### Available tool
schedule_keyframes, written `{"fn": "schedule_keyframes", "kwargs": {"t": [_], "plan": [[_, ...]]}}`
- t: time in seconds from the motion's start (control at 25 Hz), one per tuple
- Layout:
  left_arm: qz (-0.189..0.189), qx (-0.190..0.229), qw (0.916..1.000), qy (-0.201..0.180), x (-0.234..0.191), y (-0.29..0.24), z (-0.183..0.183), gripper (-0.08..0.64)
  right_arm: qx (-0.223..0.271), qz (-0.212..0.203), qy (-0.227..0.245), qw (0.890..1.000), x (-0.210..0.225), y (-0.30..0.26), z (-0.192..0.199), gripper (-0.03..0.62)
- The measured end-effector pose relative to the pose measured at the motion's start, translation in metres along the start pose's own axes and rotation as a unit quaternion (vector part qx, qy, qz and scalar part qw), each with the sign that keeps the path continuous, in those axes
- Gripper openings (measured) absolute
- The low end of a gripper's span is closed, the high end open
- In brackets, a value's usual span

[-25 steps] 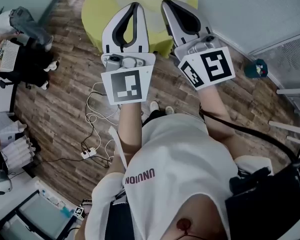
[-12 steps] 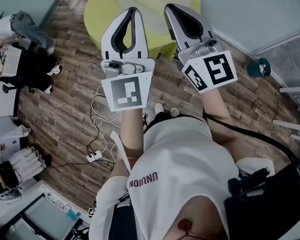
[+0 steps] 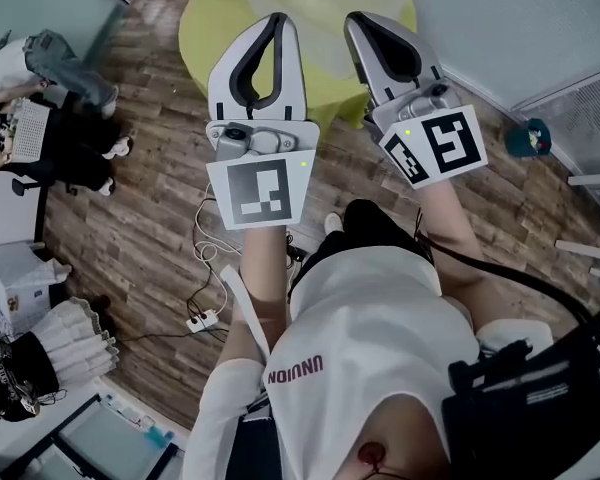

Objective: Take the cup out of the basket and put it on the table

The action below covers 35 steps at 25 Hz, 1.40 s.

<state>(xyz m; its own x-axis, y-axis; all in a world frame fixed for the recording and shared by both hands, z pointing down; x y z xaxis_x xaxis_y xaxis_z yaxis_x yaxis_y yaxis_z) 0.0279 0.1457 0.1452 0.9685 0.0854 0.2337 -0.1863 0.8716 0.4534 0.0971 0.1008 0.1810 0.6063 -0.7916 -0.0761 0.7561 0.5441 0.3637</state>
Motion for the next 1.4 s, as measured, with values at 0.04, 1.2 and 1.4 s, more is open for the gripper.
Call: {"fn": "schedule_keyframes", "kwargs": {"t": [0.04, 1.2, 1.4], "plan": [[0.0, 0.0, 1.0, -0.001, -0.002, -0.002, 0.001, 0.012, 0.0, -0.001, 0.001, 1.0, -0.001, -0.003, 0.001, 0.02], [-0.067, -0.046, 0.9967, -0.002, -0.078, -0.084, 0.096, 0.012, -0.022, -0.069, -0.002, 0.997, 0.058, -0.133, 0.069, 0.02], [-0.088, -0.062, 0.9941, -0.009, -0.097, -0.1, 0.115, 0.012, -0.031, -0.104, -0.001, 0.994, 0.066, -0.166, 0.083, 0.02]]}}
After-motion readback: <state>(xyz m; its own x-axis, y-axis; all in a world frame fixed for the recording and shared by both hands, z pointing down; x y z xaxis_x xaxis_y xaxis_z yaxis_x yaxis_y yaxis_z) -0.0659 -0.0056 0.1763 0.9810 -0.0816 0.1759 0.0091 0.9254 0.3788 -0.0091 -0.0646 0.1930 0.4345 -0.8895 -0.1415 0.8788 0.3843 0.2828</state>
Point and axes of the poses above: the fingertips, and each gripper's own axes: y backward along the fingers, x to its right, z out of its underside, the point moved 1 cm from there along y, backward along the fingers, and after that the axes turned 4 degrees about x, right-handed, at the moved point
